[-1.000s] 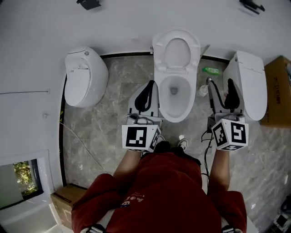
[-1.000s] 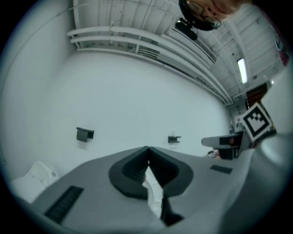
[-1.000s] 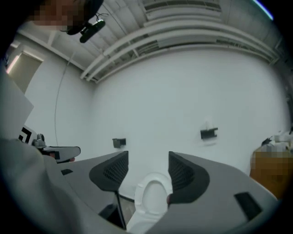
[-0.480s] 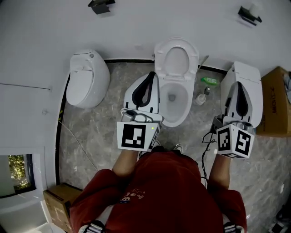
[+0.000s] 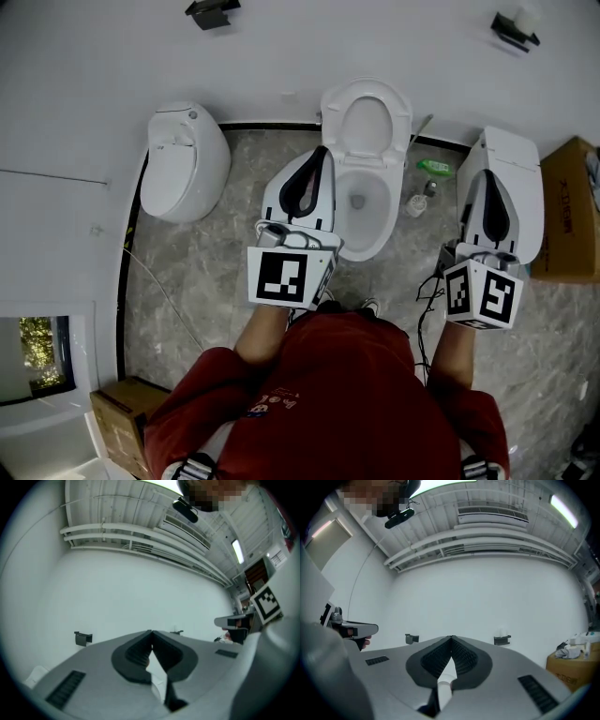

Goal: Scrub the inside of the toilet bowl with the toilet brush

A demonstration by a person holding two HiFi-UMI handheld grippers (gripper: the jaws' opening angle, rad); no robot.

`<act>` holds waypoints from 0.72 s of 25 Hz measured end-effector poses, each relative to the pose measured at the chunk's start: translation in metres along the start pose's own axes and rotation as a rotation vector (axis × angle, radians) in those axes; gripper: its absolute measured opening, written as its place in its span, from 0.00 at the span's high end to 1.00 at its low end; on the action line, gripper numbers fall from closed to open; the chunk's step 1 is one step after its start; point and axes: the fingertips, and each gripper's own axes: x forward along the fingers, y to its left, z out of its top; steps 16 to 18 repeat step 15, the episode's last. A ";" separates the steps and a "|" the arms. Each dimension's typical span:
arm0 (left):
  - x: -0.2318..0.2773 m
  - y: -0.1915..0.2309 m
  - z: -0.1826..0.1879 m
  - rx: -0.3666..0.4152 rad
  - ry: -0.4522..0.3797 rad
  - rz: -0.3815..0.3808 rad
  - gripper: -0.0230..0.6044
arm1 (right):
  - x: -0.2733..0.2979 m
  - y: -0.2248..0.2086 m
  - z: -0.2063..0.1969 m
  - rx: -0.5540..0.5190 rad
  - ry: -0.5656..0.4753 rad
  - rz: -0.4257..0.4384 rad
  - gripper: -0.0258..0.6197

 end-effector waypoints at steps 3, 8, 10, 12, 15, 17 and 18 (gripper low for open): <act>-0.002 0.000 -0.001 0.010 0.034 -0.005 0.96 | 0.002 0.004 0.003 -0.025 0.000 -0.004 0.96; -0.005 0.014 0.003 0.005 -0.005 0.017 0.96 | 0.007 0.012 0.000 -0.043 0.010 -0.001 0.96; -0.006 0.017 0.002 0.004 -0.002 0.022 0.96 | 0.008 0.014 -0.001 -0.043 0.013 0.002 0.96; -0.005 0.017 0.002 0.005 -0.002 0.022 0.96 | 0.009 0.014 -0.001 -0.039 0.016 0.003 0.96; -0.005 0.018 0.002 0.007 -0.004 0.019 0.96 | 0.010 0.014 -0.003 -0.039 0.023 -0.002 0.96; -0.005 0.018 0.002 0.007 -0.004 0.019 0.96 | 0.010 0.014 -0.003 -0.039 0.023 -0.002 0.96; -0.005 0.018 0.002 0.007 -0.004 0.019 0.96 | 0.010 0.014 -0.003 -0.039 0.023 -0.002 0.96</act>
